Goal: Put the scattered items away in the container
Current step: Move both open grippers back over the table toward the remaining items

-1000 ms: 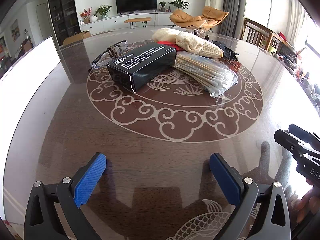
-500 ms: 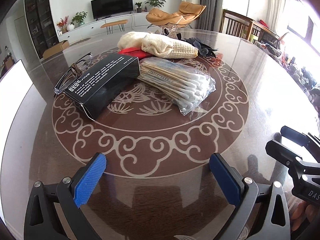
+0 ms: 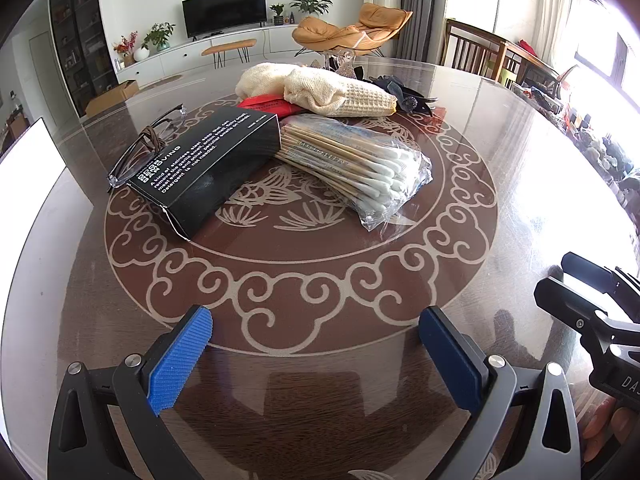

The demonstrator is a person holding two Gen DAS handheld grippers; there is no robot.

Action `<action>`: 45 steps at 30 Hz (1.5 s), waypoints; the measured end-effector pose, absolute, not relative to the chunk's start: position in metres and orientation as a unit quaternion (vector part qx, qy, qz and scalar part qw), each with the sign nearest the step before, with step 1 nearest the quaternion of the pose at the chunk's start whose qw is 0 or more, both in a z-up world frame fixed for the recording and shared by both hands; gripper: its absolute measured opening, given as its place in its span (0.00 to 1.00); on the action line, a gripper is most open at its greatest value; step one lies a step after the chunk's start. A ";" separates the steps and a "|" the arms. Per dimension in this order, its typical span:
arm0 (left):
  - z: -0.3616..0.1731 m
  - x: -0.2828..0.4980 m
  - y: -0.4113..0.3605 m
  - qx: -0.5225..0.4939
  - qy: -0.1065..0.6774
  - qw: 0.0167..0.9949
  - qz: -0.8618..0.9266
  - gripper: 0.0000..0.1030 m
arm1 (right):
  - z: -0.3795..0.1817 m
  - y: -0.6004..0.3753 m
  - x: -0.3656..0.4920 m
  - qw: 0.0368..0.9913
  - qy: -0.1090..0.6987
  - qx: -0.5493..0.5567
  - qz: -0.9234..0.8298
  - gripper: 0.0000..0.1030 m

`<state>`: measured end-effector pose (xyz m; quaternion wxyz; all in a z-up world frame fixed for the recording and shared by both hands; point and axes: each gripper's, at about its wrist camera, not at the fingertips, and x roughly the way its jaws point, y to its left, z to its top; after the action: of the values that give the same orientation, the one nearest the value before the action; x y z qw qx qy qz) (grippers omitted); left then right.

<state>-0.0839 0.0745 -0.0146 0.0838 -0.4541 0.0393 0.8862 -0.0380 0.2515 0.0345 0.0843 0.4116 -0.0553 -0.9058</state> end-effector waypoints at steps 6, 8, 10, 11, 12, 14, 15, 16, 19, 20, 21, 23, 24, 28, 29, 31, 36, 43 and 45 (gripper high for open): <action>-0.013 -0.098 0.079 -0.454 0.047 0.098 0.884 1.00 | 0.034 0.252 -0.038 0.085 -0.058 0.411 -0.906 0.71; -0.013 -0.098 0.079 -0.454 0.047 0.098 0.884 1.00 | 0.034 0.252 -0.038 0.086 -0.059 0.411 -0.906 0.71; -0.013 -0.098 0.079 -0.454 0.047 0.098 0.884 1.00 | 0.034 0.253 -0.038 0.086 -0.061 0.410 -0.906 0.71; -0.013 -0.098 0.079 -0.454 0.047 0.098 0.884 1.00 | 0.034 0.253 -0.038 0.086 -0.061 0.410 -0.906 0.71; -0.013 -0.098 0.079 -0.454 0.047 0.098 0.884 1.00 | 0.034 0.253 -0.038 0.087 -0.062 0.410 -0.906 0.71; -0.013 -0.098 0.079 -0.454 0.047 0.098 0.884 1.00 | 0.034 0.253 -0.037 0.088 -0.065 0.409 -0.906 0.71; -0.013 -0.098 0.079 -0.454 0.047 0.098 0.884 1.00 | 0.034 0.254 -0.038 0.088 -0.067 0.408 -0.906 0.71; -0.013 -0.098 0.079 -0.454 0.047 0.098 0.884 1.00 | 0.034 0.255 -0.038 0.089 -0.070 0.408 -0.906 0.71; -0.013 -0.097 0.079 -0.454 0.047 0.098 0.884 1.00 | 0.034 0.257 -0.037 0.091 -0.077 0.406 -0.906 0.71; -0.013 -0.098 0.079 -0.454 0.047 0.098 0.884 1.00 | 0.034 0.257 -0.037 0.092 -0.079 0.405 -0.906 0.71; -0.013 -0.098 0.079 -0.454 0.047 0.098 0.884 1.00 | 0.034 0.258 -0.037 0.093 -0.081 0.405 -0.906 0.71; -0.013 -0.098 0.079 -0.454 0.047 0.098 0.884 1.00 | 0.034 0.259 -0.036 0.094 -0.086 0.403 -0.906 0.70; -0.013 -0.098 0.080 -0.454 0.047 0.098 0.884 1.00 | 0.034 0.260 -0.036 0.094 -0.089 0.402 -0.906 0.70; -0.012 -0.101 0.081 -0.454 0.047 0.098 0.884 1.00 | 0.034 0.265 -0.034 0.100 -0.107 0.397 -0.906 0.70; -0.013 -0.097 0.079 -0.454 0.047 0.098 0.884 1.00 | 0.034 0.266 -0.034 0.102 -0.112 0.396 -0.906 0.70; -0.013 -0.097 0.079 -0.454 0.047 0.098 0.884 1.00 | 0.034 0.269 -0.034 0.104 -0.119 0.395 -0.905 0.70; -0.013 -0.098 0.079 -0.454 0.047 0.098 0.884 1.00 | 0.034 0.269 -0.034 0.105 -0.122 0.394 -0.905 0.70; -0.013 -0.098 0.079 -0.454 0.047 0.098 0.884 1.00 | 0.034 0.270 -0.033 0.107 -0.126 0.392 -0.905 0.70; -0.013 -0.098 0.079 -0.454 0.047 0.098 0.884 1.00 | 0.034 0.269 -0.034 0.106 -0.125 0.393 -0.905 0.70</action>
<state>-0.0979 0.0795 -0.0132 0.0983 -0.4538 0.0472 0.8844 -0.0337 0.2691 0.0339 0.1055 0.3928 -0.1246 -0.9050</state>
